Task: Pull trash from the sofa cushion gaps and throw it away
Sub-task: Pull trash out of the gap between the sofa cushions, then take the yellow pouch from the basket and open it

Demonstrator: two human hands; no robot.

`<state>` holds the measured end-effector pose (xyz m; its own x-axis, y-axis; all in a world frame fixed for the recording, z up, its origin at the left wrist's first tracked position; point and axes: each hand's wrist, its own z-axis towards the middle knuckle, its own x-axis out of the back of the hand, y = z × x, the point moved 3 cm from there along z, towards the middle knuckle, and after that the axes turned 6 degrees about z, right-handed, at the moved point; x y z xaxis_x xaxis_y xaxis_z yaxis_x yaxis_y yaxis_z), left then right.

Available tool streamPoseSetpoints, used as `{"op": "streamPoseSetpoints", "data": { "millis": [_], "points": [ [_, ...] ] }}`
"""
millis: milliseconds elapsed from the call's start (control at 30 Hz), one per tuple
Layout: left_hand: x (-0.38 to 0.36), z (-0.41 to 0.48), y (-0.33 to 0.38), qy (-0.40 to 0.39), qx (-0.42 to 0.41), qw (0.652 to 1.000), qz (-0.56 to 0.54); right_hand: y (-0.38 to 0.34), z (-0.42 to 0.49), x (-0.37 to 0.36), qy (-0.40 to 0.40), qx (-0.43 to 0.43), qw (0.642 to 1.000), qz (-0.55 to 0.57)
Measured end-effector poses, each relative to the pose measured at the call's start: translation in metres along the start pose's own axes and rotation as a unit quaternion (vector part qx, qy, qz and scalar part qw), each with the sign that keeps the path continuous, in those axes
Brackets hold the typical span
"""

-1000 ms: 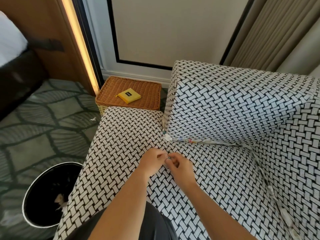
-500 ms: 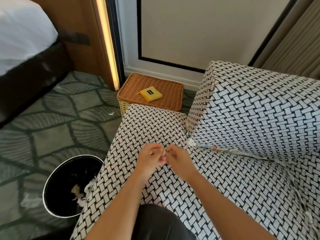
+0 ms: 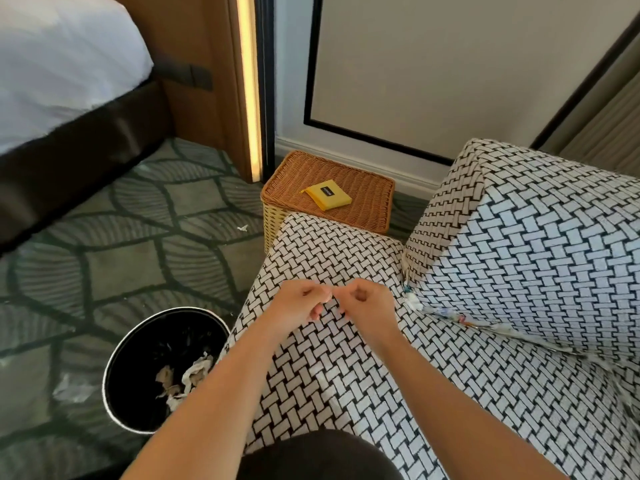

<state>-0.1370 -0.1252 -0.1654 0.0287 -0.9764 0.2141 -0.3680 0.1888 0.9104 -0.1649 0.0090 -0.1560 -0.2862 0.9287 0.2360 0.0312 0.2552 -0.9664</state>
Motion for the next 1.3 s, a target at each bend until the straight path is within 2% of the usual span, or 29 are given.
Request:
{"op": "streamPoseSetpoints", "data": {
  "millis": [67,100,200,300,433,533,700,767,833,967,1033,1200,1300],
  "points": [
    [0.021,0.017,0.004,0.055,-0.036,0.997,0.032,0.003,0.027,-0.011,0.029,0.022,0.997,-0.063],
    [0.032,0.027,0.005,0.093,-0.052,0.994,0.040,0.005,0.045,-0.017,0.047,0.046,0.990,-0.128],
    [0.057,0.063,-0.005,0.203,-0.078,0.975,0.044,0.009,0.107,-0.035,0.093,0.092,0.915,-0.383],
    [0.066,0.094,-0.015,0.292,-0.102,0.949,0.056,0.005,0.173,-0.051,0.079,0.089,0.858,-0.500],
    [0.067,0.127,-0.004,0.300,-0.159,0.937,0.083,0.004,0.254,-0.057,0.040,0.052,0.840,-0.539],
    [0.073,0.150,-0.003,0.307,-0.189,0.931,0.054,0.021,0.295,-0.050,-0.001,0.020,0.818,-0.575],
    [0.075,0.166,-0.006,0.320,-0.199,0.926,0.019,0.049,0.324,-0.050,-0.102,0.026,0.745,-0.659],
    [0.074,0.165,-0.005,0.320,-0.194,0.927,0.017,0.054,0.329,-0.048,-0.122,-0.007,0.719,-0.684],
    [0.074,0.164,-0.005,0.323,-0.189,0.927,0.021,0.060,0.333,-0.046,-0.130,-0.048,0.724,-0.675],
    [0.073,0.163,-0.003,0.326,-0.199,0.923,0.037,0.062,0.331,-0.047,-0.128,-0.082,0.780,-0.607],
    [0.073,0.163,-0.003,0.330,-0.204,0.920,0.047,0.057,0.328,-0.045,-0.104,-0.061,0.795,-0.594],
    [0.069,0.158,0.001,0.346,-0.216,0.904,0.128,0.019,0.299,-0.033,0.030,0.059,0.815,-0.576],
    [0.068,0.151,0.001,0.350,-0.188,0.906,0.146,0.008,0.271,-0.020,0.050,0.057,0.838,-0.541]
  ]
}}
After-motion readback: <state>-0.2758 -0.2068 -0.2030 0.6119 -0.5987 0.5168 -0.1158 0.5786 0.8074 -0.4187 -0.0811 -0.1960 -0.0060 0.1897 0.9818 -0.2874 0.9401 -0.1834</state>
